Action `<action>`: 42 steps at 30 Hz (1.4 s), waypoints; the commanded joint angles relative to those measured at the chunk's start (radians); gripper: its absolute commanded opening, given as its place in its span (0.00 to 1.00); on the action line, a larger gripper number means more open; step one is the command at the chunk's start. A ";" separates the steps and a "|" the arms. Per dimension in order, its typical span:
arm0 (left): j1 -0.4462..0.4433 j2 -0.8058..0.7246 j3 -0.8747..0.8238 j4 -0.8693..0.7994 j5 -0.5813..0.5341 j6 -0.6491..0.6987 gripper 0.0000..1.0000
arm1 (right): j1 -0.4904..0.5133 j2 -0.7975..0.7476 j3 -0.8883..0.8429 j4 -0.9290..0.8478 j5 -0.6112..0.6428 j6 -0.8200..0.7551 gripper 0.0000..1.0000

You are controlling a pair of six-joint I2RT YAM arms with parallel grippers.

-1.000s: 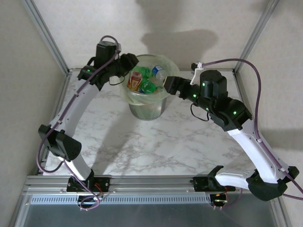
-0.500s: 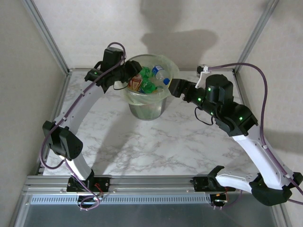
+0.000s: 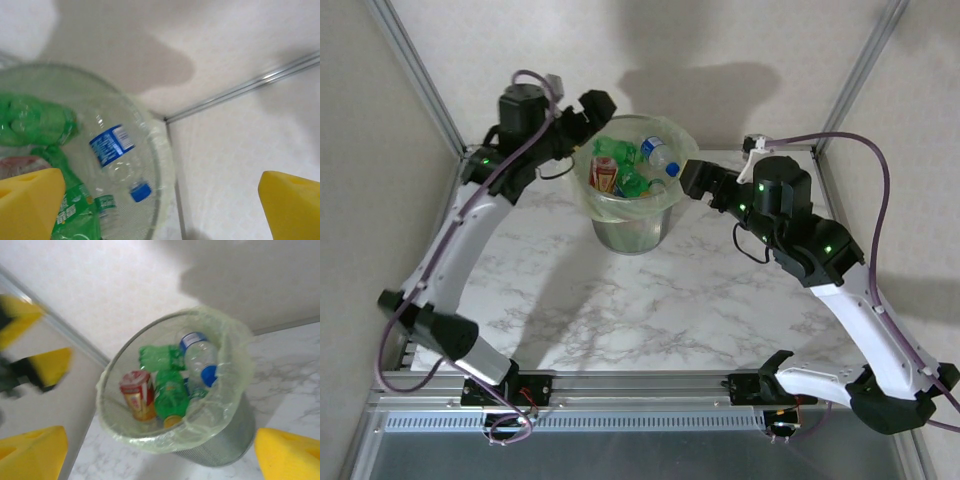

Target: Put the plastic bottles in the bin

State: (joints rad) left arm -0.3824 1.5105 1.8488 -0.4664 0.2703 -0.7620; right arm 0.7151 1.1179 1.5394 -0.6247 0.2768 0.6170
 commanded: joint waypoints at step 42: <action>0.299 0.051 -1.654 1.864 -0.544 0.681 0.99 | -0.644 0.414 -1.374 2.011 0.002 -0.582 0.99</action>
State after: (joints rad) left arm -0.0723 1.5013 0.2790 1.1217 -0.3843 -0.1444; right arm 0.1196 1.4673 0.2379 1.0721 0.5049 0.1059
